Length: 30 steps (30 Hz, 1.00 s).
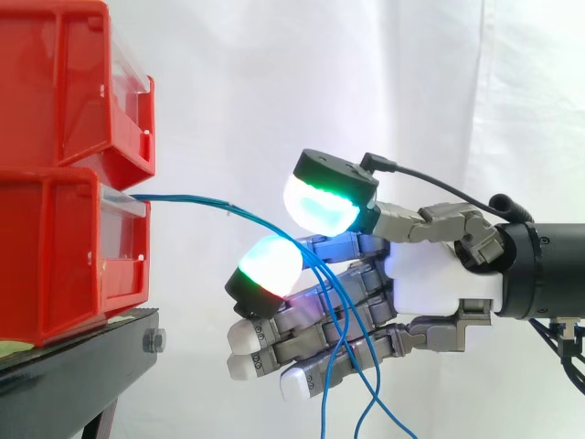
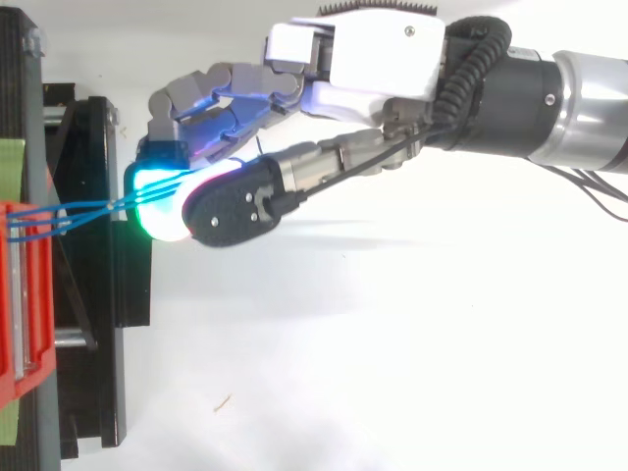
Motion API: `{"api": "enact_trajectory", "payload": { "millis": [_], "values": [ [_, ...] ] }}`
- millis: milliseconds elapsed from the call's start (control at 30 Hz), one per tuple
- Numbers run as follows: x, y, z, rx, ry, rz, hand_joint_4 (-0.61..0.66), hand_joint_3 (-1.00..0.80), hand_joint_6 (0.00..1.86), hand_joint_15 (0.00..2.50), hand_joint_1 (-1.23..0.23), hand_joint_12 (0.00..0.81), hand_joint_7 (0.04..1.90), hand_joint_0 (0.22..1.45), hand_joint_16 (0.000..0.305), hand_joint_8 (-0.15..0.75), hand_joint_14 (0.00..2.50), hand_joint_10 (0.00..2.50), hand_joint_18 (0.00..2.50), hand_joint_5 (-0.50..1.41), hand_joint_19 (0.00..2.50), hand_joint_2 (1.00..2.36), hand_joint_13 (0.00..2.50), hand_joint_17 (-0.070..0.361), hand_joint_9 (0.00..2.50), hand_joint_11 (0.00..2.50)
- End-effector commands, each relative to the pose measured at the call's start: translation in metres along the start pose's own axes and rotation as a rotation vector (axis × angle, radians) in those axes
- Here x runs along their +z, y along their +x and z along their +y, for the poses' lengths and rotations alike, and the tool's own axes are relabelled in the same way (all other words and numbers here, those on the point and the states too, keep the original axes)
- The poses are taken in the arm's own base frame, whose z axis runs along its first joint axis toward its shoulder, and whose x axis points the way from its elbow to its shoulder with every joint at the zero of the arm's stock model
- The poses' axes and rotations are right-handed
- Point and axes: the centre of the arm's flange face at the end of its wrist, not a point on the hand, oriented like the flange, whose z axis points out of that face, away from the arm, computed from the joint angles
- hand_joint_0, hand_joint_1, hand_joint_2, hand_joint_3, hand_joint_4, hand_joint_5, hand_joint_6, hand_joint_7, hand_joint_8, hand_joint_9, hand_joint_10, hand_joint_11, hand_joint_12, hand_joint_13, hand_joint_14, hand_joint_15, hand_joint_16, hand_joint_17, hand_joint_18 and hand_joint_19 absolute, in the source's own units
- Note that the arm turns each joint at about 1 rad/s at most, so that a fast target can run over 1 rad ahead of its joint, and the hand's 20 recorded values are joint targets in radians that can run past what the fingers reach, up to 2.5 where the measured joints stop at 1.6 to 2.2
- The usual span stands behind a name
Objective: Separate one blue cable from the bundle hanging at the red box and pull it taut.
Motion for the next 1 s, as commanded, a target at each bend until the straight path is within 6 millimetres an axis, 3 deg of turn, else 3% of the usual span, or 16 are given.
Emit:
{"api": "enact_trajectory", "payload": {
  "millis": [0,133,467,567,600,700,767,967],
  "values": [
    [0.0002,-0.0007,0.0004,-0.001,-0.004,-0.003,0.28,-0.50,0.50,0.06,-0.37,0.274,1.19,0.59,0.033,0.348,0.00,0.00,0.61,-0.07,0.25,1.00,0.48,0.074,0.78,0.20],
    [0.0007,-0.0013,0.0008,-0.007,-0.007,-0.009,0.29,-0.50,0.50,0.06,-0.37,0.266,1.20,0.62,0.032,0.348,0.00,0.01,0.64,-0.06,0.26,1.00,0.51,0.072,0.83,0.21],
    [0.0031,-0.0014,0.0022,-0.034,-0.021,-0.034,0.25,-0.12,0.50,0.06,-0.68,0.276,1.23,0.68,0.033,0.352,0.00,0.01,0.66,-0.09,0.25,1.02,0.52,0.074,0.83,0.24],
    [0.0036,-0.0016,0.0039,-0.033,-0.029,-0.035,0.25,-0.19,0.50,0.07,-0.70,0.276,1.25,0.65,0.032,0.343,0.00,0.01,0.66,-0.10,0.26,1.02,0.51,0.072,0.80,0.26],
    [0.0036,-0.0016,0.0039,-0.033,-0.029,-0.035,0.25,-0.34,0.50,0.07,-0.67,0.277,1.25,0.62,0.032,0.342,0.00,0.01,0.65,-0.10,0.26,1.01,0.51,0.073,0.80,0.26],
    [0.0041,-0.0007,0.0032,-0.032,-0.030,-0.038,0.26,-0.49,0.50,0.08,-0.53,0.276,1.27,0.58,0.033,0.345,0.00,0.01,0.66,-0.09,0.27,1.00,0.51,0.074,0.81,0.27],
    [0.0036,0.0003,0.0027,-0.035,-0.024,-0.037,0.25,-0.50,0.50,0.08,-0.42,0.274,1.28,0.57,0.033,0.354,0.00,0.01,0.65,-0.08,0.28,1.00,0.52,0.074,0.83,0.25],
    [0.0041,0.0026,0.0034,-0.039,-0.027,-0.035,0.27,-0.50,0.50,0.08,-0.32,0.265,1.27,0.60,0.031,0.351,0.00,0.01,0.68,-0.06,0.29,1.00,0.55,0.070,0.90,0.26]
  ]
}}
